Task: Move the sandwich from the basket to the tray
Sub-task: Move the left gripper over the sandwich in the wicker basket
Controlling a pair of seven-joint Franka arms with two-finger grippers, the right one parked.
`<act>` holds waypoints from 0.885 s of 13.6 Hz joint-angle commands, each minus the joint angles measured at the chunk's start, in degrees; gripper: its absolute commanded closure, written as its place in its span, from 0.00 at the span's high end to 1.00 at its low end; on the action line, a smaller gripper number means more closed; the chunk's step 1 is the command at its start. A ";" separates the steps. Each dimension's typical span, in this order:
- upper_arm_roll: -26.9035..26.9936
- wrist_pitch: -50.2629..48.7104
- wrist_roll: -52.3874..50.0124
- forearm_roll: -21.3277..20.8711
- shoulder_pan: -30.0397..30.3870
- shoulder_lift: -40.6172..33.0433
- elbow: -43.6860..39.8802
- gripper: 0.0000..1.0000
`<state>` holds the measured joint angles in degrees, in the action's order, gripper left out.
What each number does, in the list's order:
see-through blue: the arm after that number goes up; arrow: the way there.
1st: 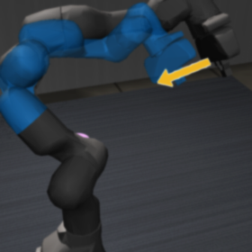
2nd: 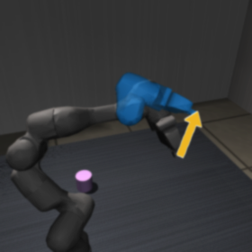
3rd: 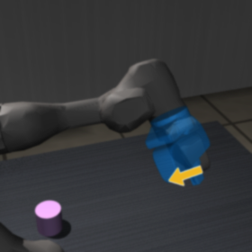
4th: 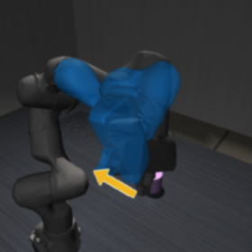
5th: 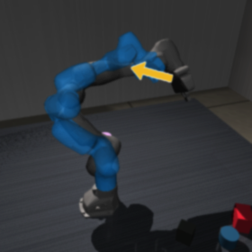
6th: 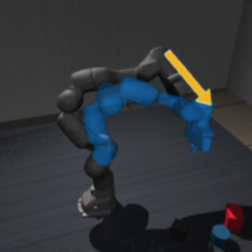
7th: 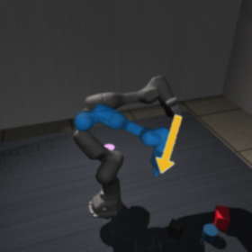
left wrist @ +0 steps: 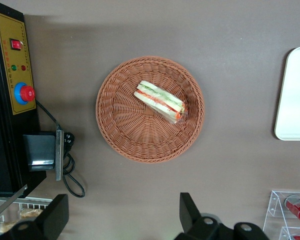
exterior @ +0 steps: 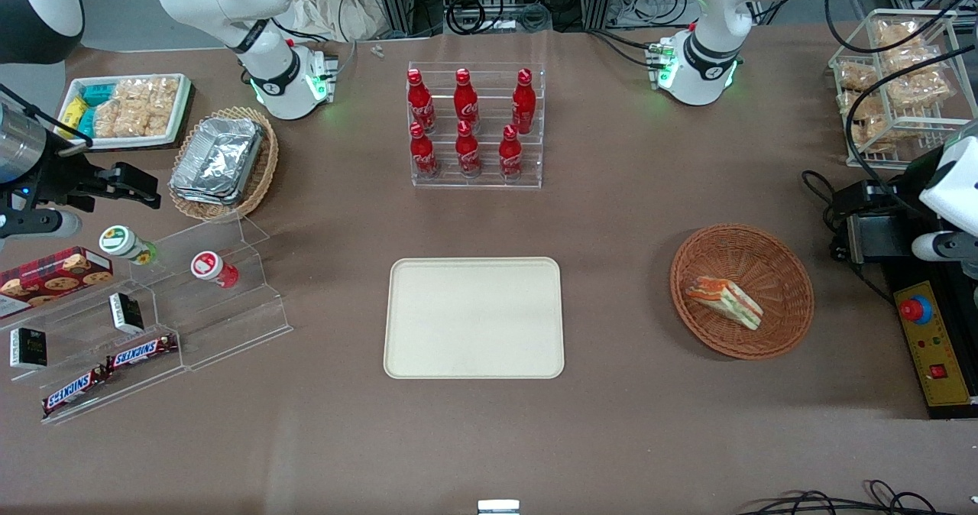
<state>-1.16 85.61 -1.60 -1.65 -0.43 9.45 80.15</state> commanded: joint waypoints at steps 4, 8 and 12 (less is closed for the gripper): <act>0.63 -0.45 -0.42 0.69 -1.23 0.83 0.36 0.99; 0.37 -0.53 0.80 0.34 -1.24 3.20 0.01 0.99; 0.19 -2.90 -0.07 0.94 -1.41 2.07 3.77 0.99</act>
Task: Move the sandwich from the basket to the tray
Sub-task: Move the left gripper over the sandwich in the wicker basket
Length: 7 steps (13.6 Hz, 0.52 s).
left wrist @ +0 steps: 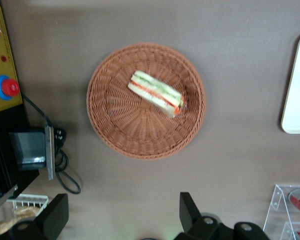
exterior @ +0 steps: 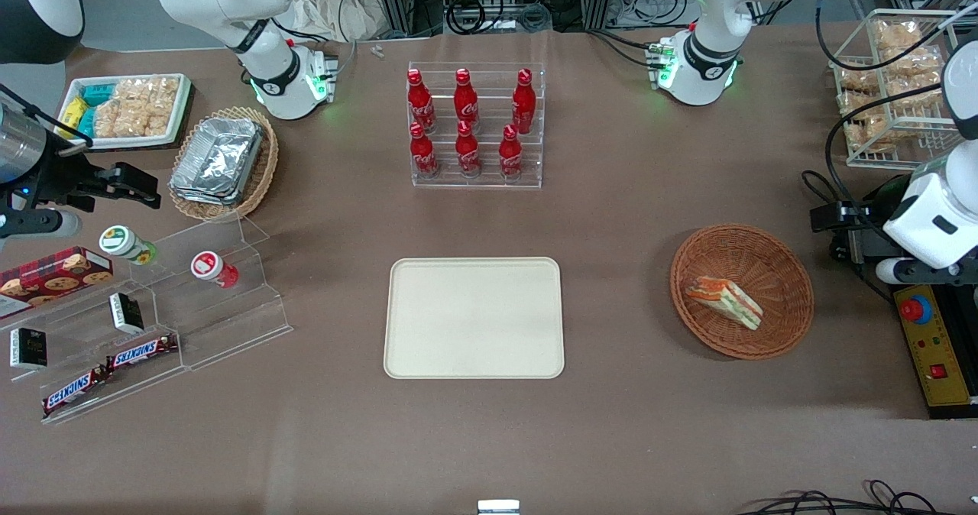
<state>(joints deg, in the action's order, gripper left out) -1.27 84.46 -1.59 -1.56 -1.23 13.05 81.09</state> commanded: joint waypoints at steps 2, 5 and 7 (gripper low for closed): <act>0.47 2.34 -0.08 0.34 -0.26 -3.28 9.14 0.99; 1.52 19.45 -4.89 0.77 0.18 -7.58 23.62 0.99; 1.62 30.10 -14.70 1.91 0.18 -8.57 29.71 0.99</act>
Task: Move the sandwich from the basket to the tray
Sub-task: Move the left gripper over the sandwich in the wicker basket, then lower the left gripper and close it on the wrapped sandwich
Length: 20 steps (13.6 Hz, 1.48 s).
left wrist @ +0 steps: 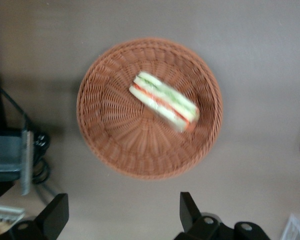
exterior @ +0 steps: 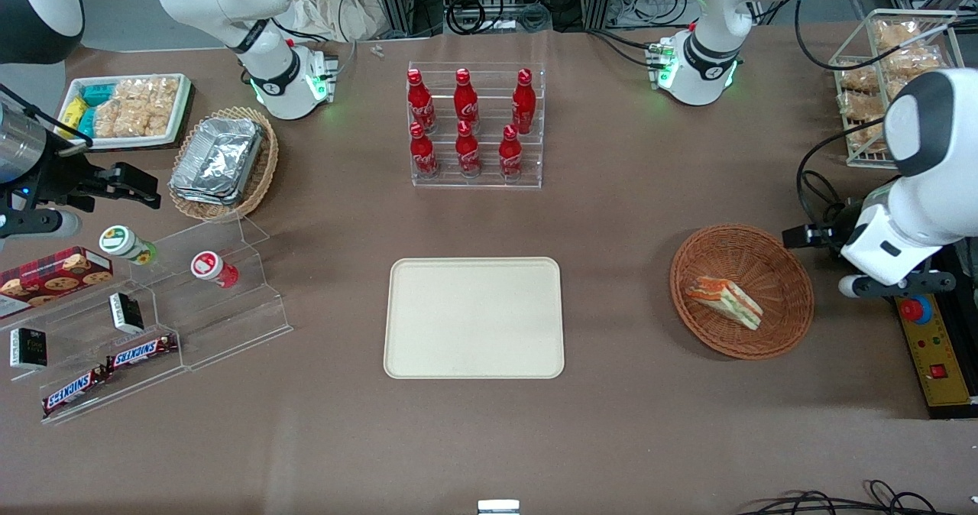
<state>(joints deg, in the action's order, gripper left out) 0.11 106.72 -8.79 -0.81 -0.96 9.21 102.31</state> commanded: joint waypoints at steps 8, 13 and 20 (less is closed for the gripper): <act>-0.46 31.07 -42.53 2.48 -1.67 3.70 15.02 0.99; -0.46 37.15 -49.92 2.48 -1.85 8.18 15.55 0.99; -0.46 40.84 -52.65 2.48 -1.85 12.05 16.87 0.99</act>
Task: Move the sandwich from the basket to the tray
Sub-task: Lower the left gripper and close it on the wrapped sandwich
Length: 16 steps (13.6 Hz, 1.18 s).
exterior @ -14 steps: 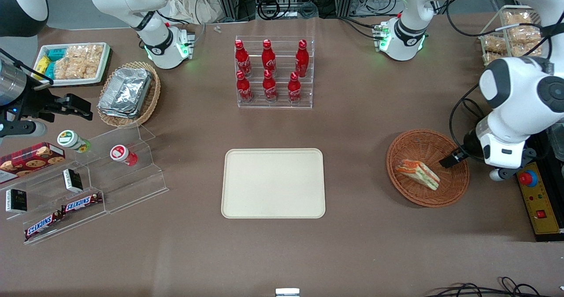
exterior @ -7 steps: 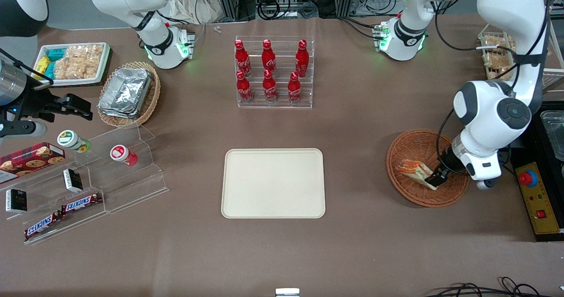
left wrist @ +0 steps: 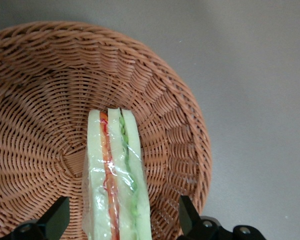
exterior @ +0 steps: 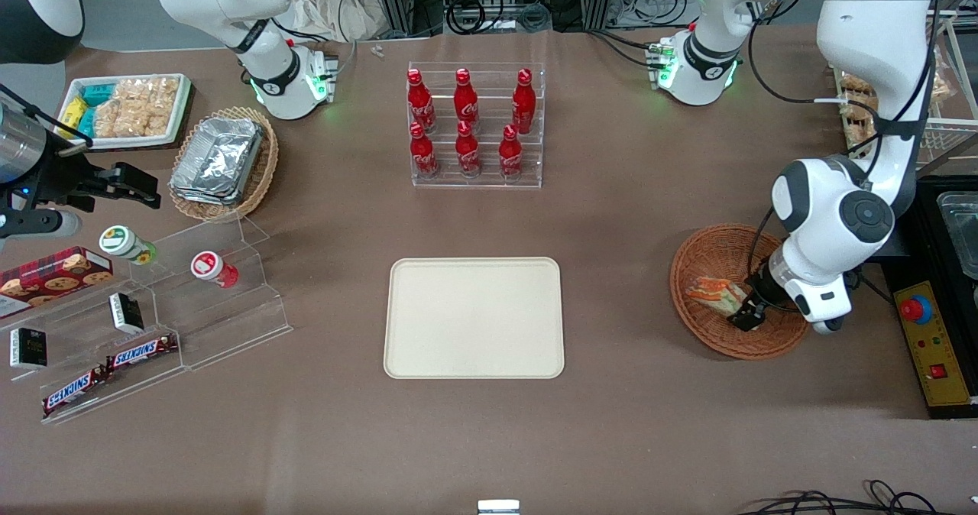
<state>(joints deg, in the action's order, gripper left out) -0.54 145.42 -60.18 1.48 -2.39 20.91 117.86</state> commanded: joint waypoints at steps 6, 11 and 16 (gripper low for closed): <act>0.10 1.62 -1.16 0.02 -0.43 0.89 2.11 0.51; -0.34 -18.01 -1.08 0.54 -0.34 -4.72 -4.98 0.00; -1.22 -45.80 -1.16 2.12 -0.34 -8.15 -24.31 0.00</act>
<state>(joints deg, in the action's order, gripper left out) -1.60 106.94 -60.51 2.36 -2.45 13.38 100.08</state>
